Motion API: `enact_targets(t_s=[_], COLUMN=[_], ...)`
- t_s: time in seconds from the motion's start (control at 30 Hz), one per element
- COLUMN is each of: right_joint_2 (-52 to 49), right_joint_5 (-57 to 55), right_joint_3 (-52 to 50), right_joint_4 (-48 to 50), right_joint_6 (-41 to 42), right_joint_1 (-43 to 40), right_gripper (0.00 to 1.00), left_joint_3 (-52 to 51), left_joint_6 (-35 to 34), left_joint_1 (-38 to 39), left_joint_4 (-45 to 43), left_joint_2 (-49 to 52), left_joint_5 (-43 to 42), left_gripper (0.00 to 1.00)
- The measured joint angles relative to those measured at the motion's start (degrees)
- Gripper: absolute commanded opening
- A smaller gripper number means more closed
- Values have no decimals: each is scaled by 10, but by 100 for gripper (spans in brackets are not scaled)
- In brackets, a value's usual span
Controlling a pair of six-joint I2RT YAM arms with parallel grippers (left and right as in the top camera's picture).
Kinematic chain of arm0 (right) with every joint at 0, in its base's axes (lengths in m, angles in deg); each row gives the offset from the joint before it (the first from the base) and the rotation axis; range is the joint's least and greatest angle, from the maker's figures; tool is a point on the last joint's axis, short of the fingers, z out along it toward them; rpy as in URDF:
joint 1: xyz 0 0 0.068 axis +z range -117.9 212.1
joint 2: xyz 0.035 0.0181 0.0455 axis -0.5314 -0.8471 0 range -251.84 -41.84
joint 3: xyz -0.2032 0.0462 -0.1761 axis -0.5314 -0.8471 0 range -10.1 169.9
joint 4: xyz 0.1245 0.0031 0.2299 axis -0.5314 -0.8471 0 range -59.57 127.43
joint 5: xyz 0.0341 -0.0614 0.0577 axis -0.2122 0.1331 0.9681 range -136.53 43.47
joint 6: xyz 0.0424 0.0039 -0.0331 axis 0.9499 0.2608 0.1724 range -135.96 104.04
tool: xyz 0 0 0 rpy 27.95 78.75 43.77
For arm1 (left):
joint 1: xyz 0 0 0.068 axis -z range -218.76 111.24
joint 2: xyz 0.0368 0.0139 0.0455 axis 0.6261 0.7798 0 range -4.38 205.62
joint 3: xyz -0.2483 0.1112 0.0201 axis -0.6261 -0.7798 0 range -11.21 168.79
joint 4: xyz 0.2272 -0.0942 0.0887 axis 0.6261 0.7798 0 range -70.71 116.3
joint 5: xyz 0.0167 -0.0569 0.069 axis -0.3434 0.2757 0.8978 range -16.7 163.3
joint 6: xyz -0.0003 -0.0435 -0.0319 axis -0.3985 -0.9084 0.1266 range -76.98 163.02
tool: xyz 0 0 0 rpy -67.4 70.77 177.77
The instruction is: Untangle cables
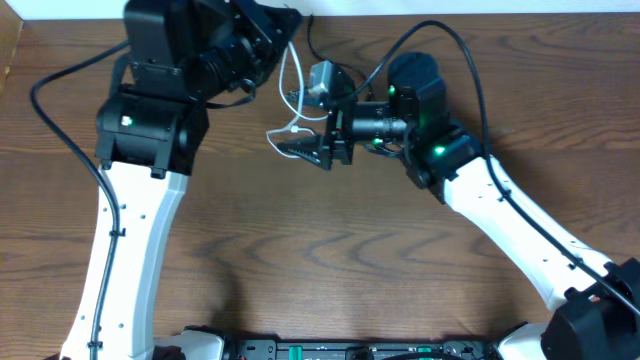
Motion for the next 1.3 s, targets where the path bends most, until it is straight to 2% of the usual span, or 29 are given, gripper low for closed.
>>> enact_targets(t_s=[0.1,0.23,0.3,0.4,0.43,0.5,0.57,0.63,0.9,1.1,1.3], right_joint_2=[-9,-26,-39,-43,-43,-43,-43,-43,-43,-43,-43], right_joint_5=[-30,-82,-111,-134,-135,-137,-134,-123,-20,-1,40], right_joint_3=[0,0,0,-2,-2,-2,-2,-2,-2,-2,-2], right_joint_4=[7,8,0,0,0,0,0,5,51,6,3], right_joint_6=[17,45,70,91,94,108,120,125,120,94,63], right_joint_1=[8,12,11,4,2,-6,-14,-17,-17,-31,-67], right_gripper=[50,11,1,1,4,31,49,55,61,65,68], left_joint_3=[0,0,0,0,0,0,0,0,0,0,0], left_joint_6=[-7,-26,-32,-40,-41,-42,-42,-43,-54,-58,-60], left_joint_1=[12,14,14,14,14,14,14,14,14,14,14], left_joint_4=[0,0,0,0,0,0,0,0,0,0,0], left_joint_2=[0,0,0,0,0,0,0,0,0,0,0], left_joint_5=[2,5,21,47,60,70,80,91,155,212,226], left_gripper=[7,7,8,8,8,8,8,8,8,7,7])
